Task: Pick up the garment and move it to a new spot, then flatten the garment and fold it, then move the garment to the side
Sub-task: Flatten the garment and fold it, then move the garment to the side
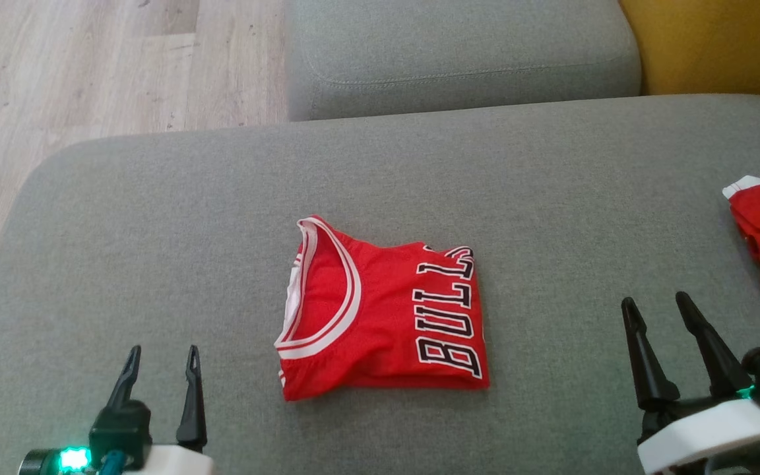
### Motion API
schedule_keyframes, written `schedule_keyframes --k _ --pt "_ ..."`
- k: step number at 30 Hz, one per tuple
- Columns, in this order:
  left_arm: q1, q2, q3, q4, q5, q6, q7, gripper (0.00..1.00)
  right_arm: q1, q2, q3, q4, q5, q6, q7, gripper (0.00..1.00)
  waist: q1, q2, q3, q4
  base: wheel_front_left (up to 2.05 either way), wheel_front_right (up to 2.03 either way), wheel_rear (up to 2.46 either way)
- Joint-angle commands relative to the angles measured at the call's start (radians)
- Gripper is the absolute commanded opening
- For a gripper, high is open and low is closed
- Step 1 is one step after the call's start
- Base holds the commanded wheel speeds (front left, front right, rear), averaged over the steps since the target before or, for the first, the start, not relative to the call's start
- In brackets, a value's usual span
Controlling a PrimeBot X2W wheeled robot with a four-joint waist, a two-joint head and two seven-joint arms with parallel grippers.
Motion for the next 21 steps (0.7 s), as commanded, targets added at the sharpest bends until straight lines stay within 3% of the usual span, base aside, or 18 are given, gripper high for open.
schedule_keyframes --k 1,21 --pt "-0.031 0.028 0.035 -0.026 -0.011 0.008 0.002 1.00 -0.031 -0.009 0.024 -0.045 -0.006 -0.001 0.006 1.00 0.0001 0.0000 -0.001 0.000 0.00 0.00 0.00" --pt "-0.055 0.025 0.034 -0.024 -0.014 0.007 -0.017 1.00 -0.046 -0.011 0.011 -0.032 0.004 -0.001 0.050 1.00 0.0001 0.0000 0.007 0.022 0.00 0.00 0.00"
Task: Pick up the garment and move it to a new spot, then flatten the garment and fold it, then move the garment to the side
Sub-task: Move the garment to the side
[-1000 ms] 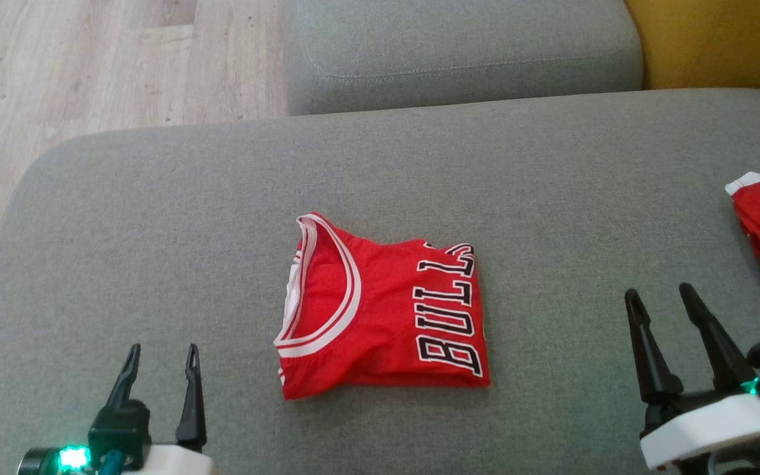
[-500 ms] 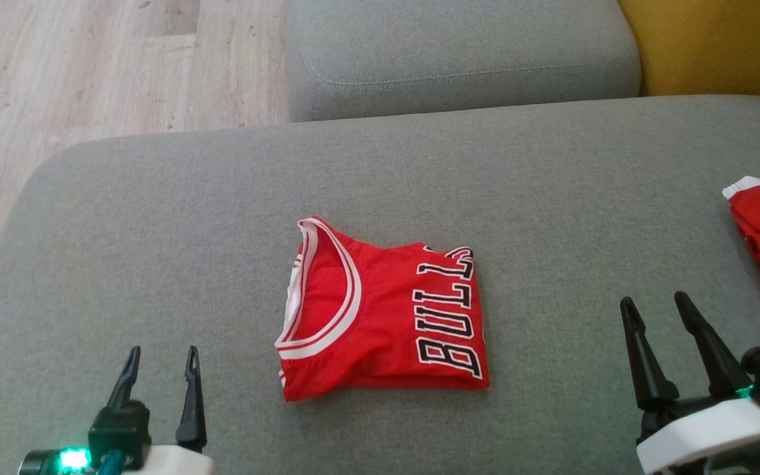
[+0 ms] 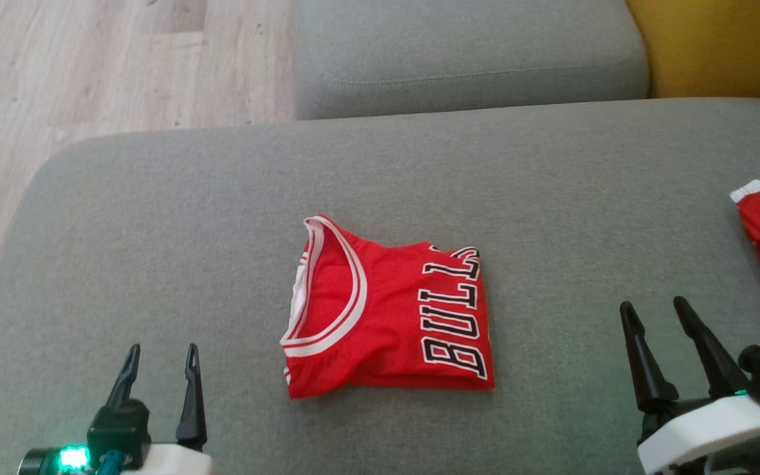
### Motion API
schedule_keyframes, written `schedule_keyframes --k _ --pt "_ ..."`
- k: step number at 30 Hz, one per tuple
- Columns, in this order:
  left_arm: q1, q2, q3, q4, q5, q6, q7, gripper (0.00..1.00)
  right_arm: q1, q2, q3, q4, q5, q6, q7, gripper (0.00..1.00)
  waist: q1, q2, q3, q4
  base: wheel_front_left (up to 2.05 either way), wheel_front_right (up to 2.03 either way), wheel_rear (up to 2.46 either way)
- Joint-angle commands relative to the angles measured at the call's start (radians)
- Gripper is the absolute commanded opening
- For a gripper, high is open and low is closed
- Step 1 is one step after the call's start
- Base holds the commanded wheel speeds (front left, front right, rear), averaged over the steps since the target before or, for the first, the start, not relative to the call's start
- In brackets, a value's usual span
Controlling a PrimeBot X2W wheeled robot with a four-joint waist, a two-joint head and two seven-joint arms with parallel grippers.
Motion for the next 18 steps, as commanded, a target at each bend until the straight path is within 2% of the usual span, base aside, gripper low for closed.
schedule_keyframes --k 1,7,16,17,18 --pt "-0.060 0.024 0.036 -0.028 0.005 0.002 -0.015 1.00 -0.052 -0.023 0.020 -0.022 0.010 -0.001 0.009 1.00 0.0000 0.0000 0.011 0.012 0.00 0.00 0.00" --pt "-0.133 0.010 0.028 -0.024 0.022 -0.021 -0.038 1.00 -0.126 -0.063 0.052 0.078 0.056 -0.001 0.028 1.00 0.0000 0.0000 0.080 0.070 0.00 0.00 0.00" --pt "-0.274 -0.069 -0.007 0.018 0.052 -0.058 -0.093 1.00 -0.302 -0.086 0.198 0.348 0.164 -0.001 0.033 1.00 0.0000 0.0000 0.199 0.180 0.00 0.00 0.00" --pt "-0.274 -0.069 -0.007 0.018 0.052 -0.058 -0.093 1.00 -0.302 -0.086 0.198 0.348 0.164 -0.001 0.033 1.00 0.0000 0.0000 0.199 0.180 0.00 0.00 0.00" --pt "-0.293 -0.085 -0.011 0.033 0.055 -0.063 -0.108 1.00 -0.337 -0.082 0.221 0.415 0.186 -0.001 0.050 1.00 0.0000 0.0000 0.214 0.199 0.00 0.00 0.00"
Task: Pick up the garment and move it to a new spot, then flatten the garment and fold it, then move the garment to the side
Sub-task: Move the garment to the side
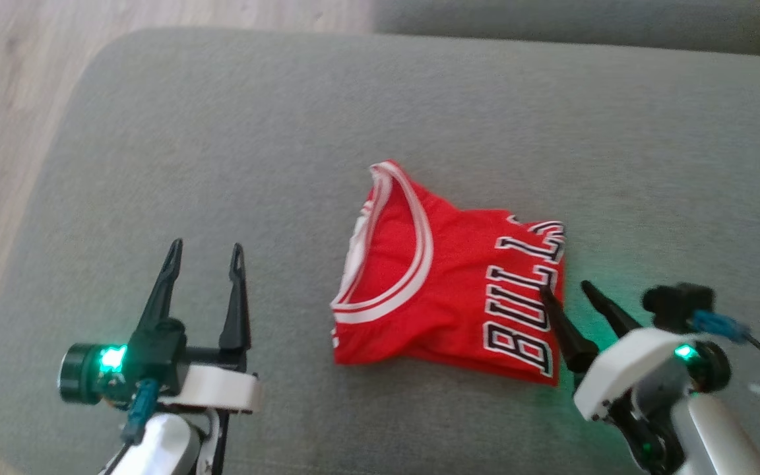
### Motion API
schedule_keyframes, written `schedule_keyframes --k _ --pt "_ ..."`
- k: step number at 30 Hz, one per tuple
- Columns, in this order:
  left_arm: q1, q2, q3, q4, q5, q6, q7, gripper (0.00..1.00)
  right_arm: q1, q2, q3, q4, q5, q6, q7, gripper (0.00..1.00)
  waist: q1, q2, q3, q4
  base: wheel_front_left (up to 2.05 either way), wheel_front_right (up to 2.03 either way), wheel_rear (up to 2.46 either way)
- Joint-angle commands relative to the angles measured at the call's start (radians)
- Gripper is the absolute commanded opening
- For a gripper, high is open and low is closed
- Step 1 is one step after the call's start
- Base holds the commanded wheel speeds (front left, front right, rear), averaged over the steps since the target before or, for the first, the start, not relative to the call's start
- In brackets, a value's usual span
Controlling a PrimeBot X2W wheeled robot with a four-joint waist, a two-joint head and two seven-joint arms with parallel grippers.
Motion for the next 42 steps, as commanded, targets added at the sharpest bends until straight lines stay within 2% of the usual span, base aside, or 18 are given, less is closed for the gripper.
schedule_keyframes --k 1,6,9,10,11,14,19,28,31,35,42 --pt "-0.058 0.006 0.031 -0.016 0.012 -0.003 -0.024 1.00 -0.052 -0.011 0.030 0.015 0.012 -0.001 0.014 1.00 -0.0003 0.0000 0.042 0.048 0.00 0.00 0.00" --pt "-0.080 -0.021 0.025 0.011 0.019 -0.021 -0.055 1.00 -0.093 0.014 0.010 0.154 0.034 -0.001 0.099 1.00 -0.0003 0.0000 0.053 0.073 0.00 0.00 0.00" --pt "-0.080 -0.027 0.026 0.023 0.018 -0.026 -0.062 1.00 -0.103 0.016 0.016 0.183 0.046 -0.001 0.134 1.00 -0.0003 0.0000 0.051 0.074 0.00 0.00 0.00" --pt "-0.079 -0.029 0.027 0.029 0.018 -0.028 -0.065 1.00 -0.107 0.016 0.021 0.188 0.053 -0.001 0.143 0.25 -0.0003 0.0000 0.050 0.073 0.00 0.00 0.00" --pt "-0.077 -0.030 0.029 0.034 0.017 -0.029 -0.067 1.00 -0.110 0.015 0.025 0.187 0.058 -0.001 0.147 0.00 -0.0003 0.0000 0.049 0.071 0.00 0.00 0.00" --pt "-0.073 -0.032 0.039 0.044 0.015 -0.030 -0.072 1.00 -0.115 -0.003 0.039 0.154 0.056 -0.001 0.125 0.00 -0.0003 0.0000 0.044 0.054 0.00 0.00 0.00" --pt "-0.062 -0.030 0.063 0.032 0.023 -0.029 -0.079 1.00 -0.109 -0.069 0.045 0.050 -0.001 -0.001 0.046 0.00 -0.0003 0.0000 0.035 -0.002 0.00 0.00 0.00" --pt "-0.021 -0.029 0.102 -0.009 0.050 -0.032 -0.082 1.00 -0.097 -0.230 0.014 -0.073 -0.042 -0.001 0.047 0.00 -0.0003 0.0000 0.045 -0.197 0.00 0.00 0.00" --pt "-0.036 -0.033 0.105 -0.017 0.065 -0.045 -0.082 1.00 -0.127 -0.294 0.001 -0.072 -0.040 -0.001 0.053 0.00 -0.0003 0.0000 0.069 -0.257 0.00 0.00 0.00" --pt "-0.083 -0.040 0.086 -0.014 0.090 -0.073 -0.082 1.00 -0.185 -0.385 -0.024 -0.035 -0.033 -0.001 0.047 0.00 -0.0003 0.0000 0.116 -0.300 0.00 0.00 0.00" --pt "-0.193 -0.070 0.043 0.022 0.123 -0.121 -0.082 1.00 -0.310 -0.544 -0.109 0.110 -0.039 -0.001 0.035 0.00 -0.0003 0.0000 0.206 -0.295 0.00 0.00 0.00"
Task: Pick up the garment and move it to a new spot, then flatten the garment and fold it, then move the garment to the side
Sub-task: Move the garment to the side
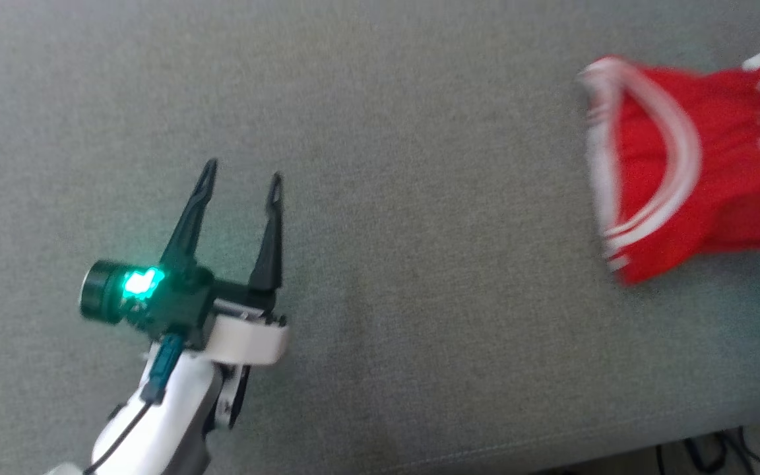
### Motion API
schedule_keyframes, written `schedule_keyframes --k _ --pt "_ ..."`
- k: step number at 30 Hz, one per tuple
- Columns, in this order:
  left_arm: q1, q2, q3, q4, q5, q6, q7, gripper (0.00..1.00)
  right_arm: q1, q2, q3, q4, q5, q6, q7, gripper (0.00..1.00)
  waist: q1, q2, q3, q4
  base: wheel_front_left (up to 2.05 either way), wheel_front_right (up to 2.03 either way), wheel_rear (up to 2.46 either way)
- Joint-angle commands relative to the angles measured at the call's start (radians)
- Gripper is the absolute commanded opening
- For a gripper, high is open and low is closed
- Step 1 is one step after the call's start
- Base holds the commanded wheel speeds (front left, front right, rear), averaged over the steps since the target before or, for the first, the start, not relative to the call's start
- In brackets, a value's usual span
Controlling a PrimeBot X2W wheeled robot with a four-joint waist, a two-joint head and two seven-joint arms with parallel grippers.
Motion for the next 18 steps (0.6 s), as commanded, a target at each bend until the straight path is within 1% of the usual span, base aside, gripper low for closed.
schedule_keyframes --k 1,4,6,8,9,12,13,14,15,18 --pt "-0.056 -0.001 0.023 -0.017 0.015 -0.011 -0.005 1.00 -0.036 -0.095 -0.038 0.020 -0.017 -0.001 -0.005 0.00 -0.0001 0.0000 0.054 0.009 0.00 0.00 0.00" --pt "-0.095 -0.021 0.009 -0.006 0.027 -0.024 -0.005 1.00 -0.076 -0.160 -0.102 0.091 -0.060 -0.001 0.002 0.00 -0.0001 0.0000 0.089 0.029 0.00 0.00 0.00" --pt "-0.118 -0.031 0.005 -0.001 0.035 -0.031 -0.005 1.00 -0.106 -0.189 -0.155 0.138 -0.095 -0.001 -0.004 0.00 -0.0001 0.0000 0.112 0.042 0.00 0.00 0.00" --pt "-0.137 -0.040 0.003 0.003 0.042 -0.037 -0.005 1.00 -0.135 -0.206 -0.201 0.188 -0.134 -0.001 -0.008 0.00 -0.0001 0.0000 0.134 0.053 0.00 0.00 0.00" --pt "-0.137 -0.040 0.003 0.003 0.042 -0.037 -0.005 1.00 -0.135 -0.206 -0.201 0.188 -0.134 -0.001 -0.008 0.00 -0.0001 0.0000 0.134 0.053 0.00 0.00 0.00" --pt "-0.164 -0.055 0.003 0.010 0.052 -0.046 -0.005 1.00 -0.184 -0.216 -0.267 0.252 -0.213 -0.001 -0.040 0.00 -0.0001 0.0000 0.163 0.069 0.00 0.00 0.00" --pt "-0.170 -0.060 0.003 0.012 0.056 -0.048 -0.005 1.00 -0.200 -0.212 -0.294 0.277 -0.244 -0.001 -0.045 0.30 -0.0001 0.0000 0.169 0.074 0.00 0.00 0.00" --pt "-0.176 -0.065 0.004 0.013 0.058 -0.050 -0.005 1.00 -0.216 -0.204 -0.323 0.293 -0.272 -0.001 -0.062 0.87 -0.0001 0.0000 0.175 0.078 0.00 0.00 0.00" --pt "-0.181 -0.069 0.005 0.013 0.061 -0.052 -0.005 1.00 -0.229 -0.198 -0.354 0.308 -0.310 -0.001 -0.076 1.00 -0.0001 0.0000 0.181 0.081 0.00 0.00 0.00" --pt "-0.186 -0.079 0.013 0.017 0.068 -0.057 -0.005 1.00 -0.259 -0.163 -0.455 0.353 -0.425 -0.001 -0.088 1.00 -0.0001 0.0000 0.186 0.085 0.00 0.00 0.00"
